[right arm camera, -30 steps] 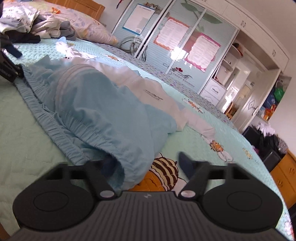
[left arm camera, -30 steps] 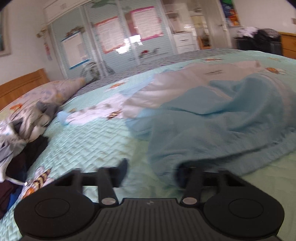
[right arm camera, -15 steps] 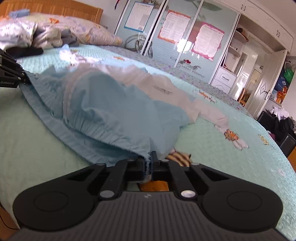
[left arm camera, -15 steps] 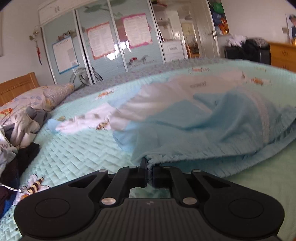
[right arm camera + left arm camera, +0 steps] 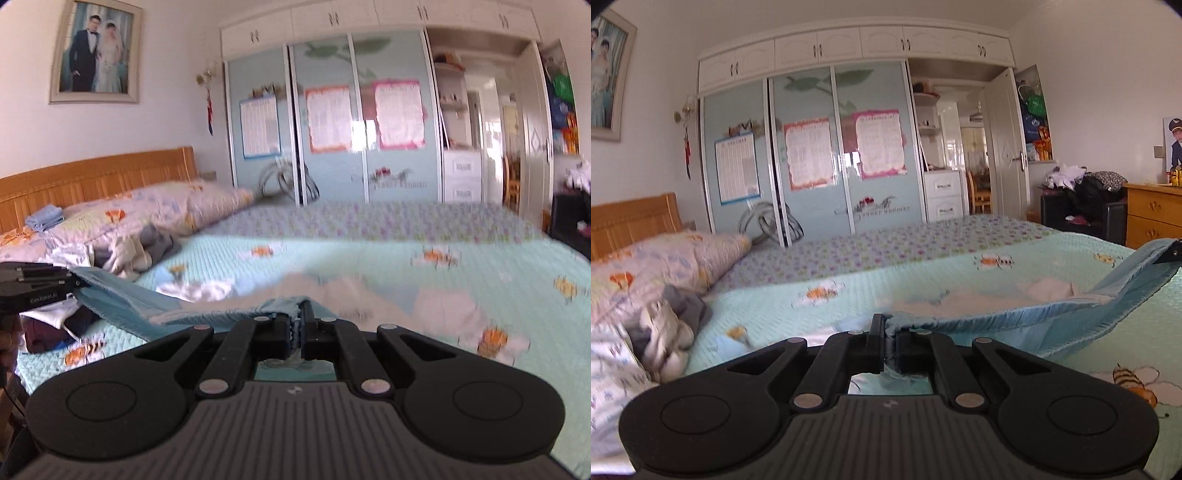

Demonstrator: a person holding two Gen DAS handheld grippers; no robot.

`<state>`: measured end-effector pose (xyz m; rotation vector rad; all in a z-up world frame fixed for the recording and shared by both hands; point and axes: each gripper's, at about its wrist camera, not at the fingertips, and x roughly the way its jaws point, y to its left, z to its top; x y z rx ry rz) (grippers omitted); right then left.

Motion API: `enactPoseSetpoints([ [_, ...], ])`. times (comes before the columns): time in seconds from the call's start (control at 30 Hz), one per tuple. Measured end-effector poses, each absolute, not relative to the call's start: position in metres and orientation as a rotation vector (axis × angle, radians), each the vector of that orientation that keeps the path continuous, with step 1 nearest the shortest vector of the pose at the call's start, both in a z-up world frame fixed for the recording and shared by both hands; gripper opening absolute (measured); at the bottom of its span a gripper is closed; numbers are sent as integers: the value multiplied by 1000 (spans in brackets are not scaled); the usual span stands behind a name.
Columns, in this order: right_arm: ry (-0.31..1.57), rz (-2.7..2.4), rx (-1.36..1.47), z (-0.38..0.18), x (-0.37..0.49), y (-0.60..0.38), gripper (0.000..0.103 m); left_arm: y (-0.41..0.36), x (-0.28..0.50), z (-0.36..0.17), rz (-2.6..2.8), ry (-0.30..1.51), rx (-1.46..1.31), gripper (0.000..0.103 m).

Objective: Fold clothes
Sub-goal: 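Lift the blue hem with the right gripper and pull it to unfold the garment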

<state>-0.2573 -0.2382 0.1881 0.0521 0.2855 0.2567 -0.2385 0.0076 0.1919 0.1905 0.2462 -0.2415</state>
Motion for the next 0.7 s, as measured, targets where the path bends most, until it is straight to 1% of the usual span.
enactPoseSetpoints([
  [0.1, 274, 251, 35, 196, -263, -240, 5, 5, -248, 198, -250, 241, 228, 5],
  [0.2, 321, 257, 29, 183, -272, -242, 6, 5, -261, 178, -264, 288, 264, 5],
  [0.3, 442, 273, 18, 144, -280, -239, 6, 6, -270, 122, -279, 436, 302, 5],
  [0.4, 606, 280, 43, 86, -282, -235, 6, 8, -273, 64, -287, 597, 295, 6],
  [0.47, 678, 270, 61, 57, -285, -235, 6, 5, -279, 40, -288, 641, 304, 6],
  [0.57, 684, 241, 69, 44, -296, -236, 6, -1, -285, 28, -303, 649, 332, 6],
  [0.7, 620, 238, 220, 57, -304, -254, 6, -2, -281, 39, -315, 613, 343, 6],
])
